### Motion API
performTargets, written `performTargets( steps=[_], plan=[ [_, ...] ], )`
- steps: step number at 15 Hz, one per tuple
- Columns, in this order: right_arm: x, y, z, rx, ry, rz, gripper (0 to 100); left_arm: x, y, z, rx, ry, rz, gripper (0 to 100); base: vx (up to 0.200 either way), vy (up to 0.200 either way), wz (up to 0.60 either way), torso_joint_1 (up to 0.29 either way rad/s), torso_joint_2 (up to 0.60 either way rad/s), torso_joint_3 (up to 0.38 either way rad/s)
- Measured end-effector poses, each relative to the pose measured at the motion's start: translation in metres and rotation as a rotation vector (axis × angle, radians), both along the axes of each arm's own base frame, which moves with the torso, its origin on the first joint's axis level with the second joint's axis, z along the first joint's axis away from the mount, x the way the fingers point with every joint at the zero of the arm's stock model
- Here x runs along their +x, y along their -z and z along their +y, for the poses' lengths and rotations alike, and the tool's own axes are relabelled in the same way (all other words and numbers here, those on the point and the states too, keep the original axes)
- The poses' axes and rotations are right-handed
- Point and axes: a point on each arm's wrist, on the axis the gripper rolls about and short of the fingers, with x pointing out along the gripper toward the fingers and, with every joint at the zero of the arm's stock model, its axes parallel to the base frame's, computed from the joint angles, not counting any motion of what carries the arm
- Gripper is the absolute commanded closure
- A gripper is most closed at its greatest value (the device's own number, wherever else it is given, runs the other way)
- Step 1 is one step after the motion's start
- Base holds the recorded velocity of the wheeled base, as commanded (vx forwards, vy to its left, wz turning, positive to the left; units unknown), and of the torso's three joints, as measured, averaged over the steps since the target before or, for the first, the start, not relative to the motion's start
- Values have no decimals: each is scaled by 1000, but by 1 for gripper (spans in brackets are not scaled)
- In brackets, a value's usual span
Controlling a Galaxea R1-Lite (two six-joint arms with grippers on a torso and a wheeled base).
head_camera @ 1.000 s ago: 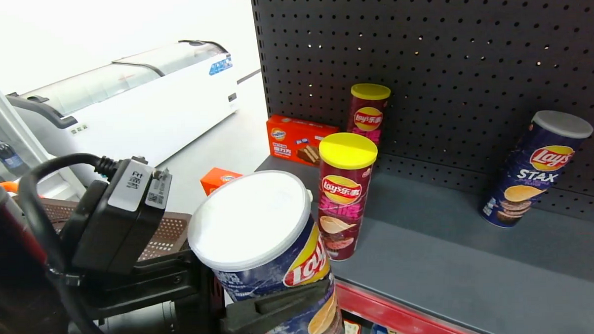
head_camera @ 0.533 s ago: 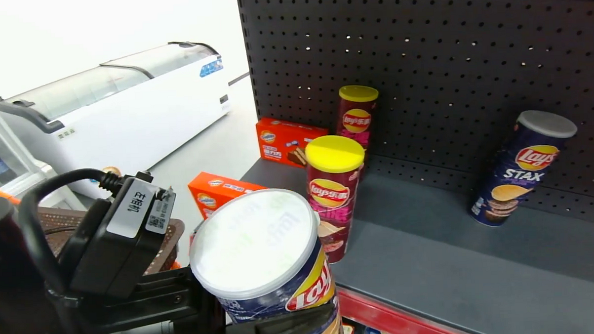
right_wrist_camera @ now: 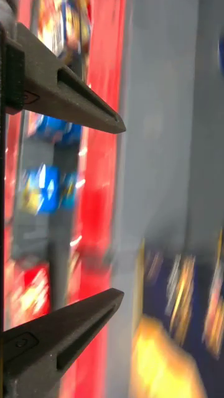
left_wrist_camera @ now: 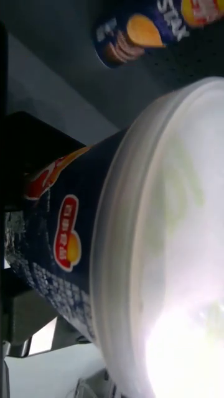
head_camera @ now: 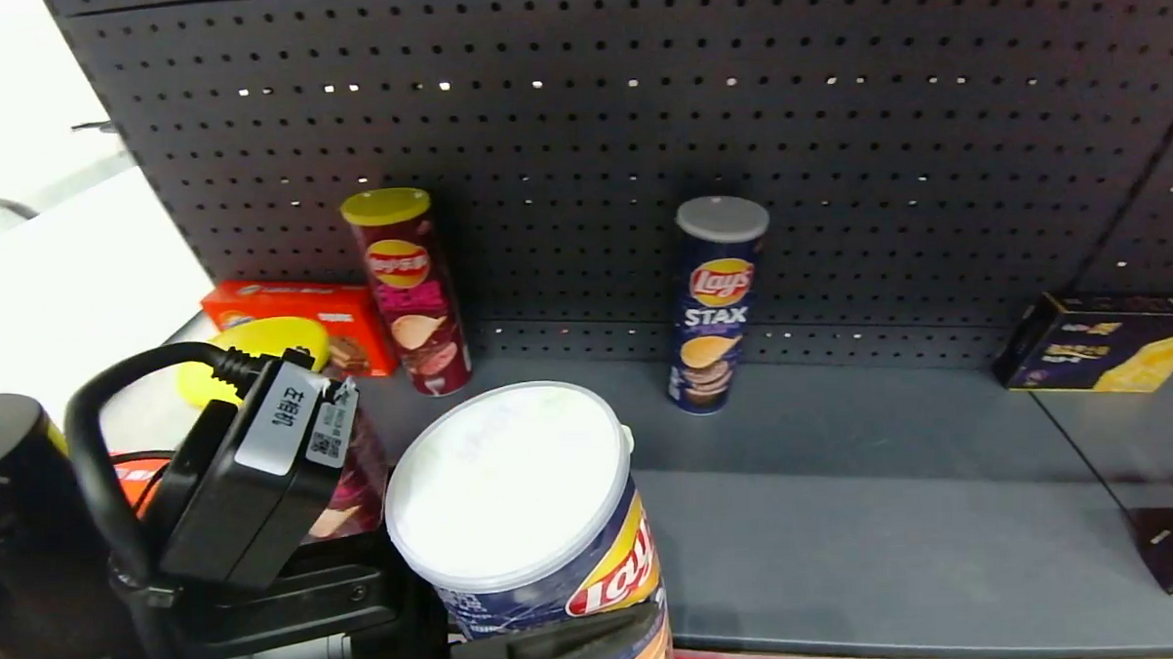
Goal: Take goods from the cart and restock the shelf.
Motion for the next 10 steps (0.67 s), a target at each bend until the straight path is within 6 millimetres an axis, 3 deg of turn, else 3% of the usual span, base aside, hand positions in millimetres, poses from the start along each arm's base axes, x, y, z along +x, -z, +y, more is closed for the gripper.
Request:
performTargets(
  steps=[10],
  plan=[
    [0, 0, 0, -6, -12, 2, 0, -1, 4, 3, 10, -8, 7, 100, 0, 0, 0, 0, 0, 0]
  ],
)
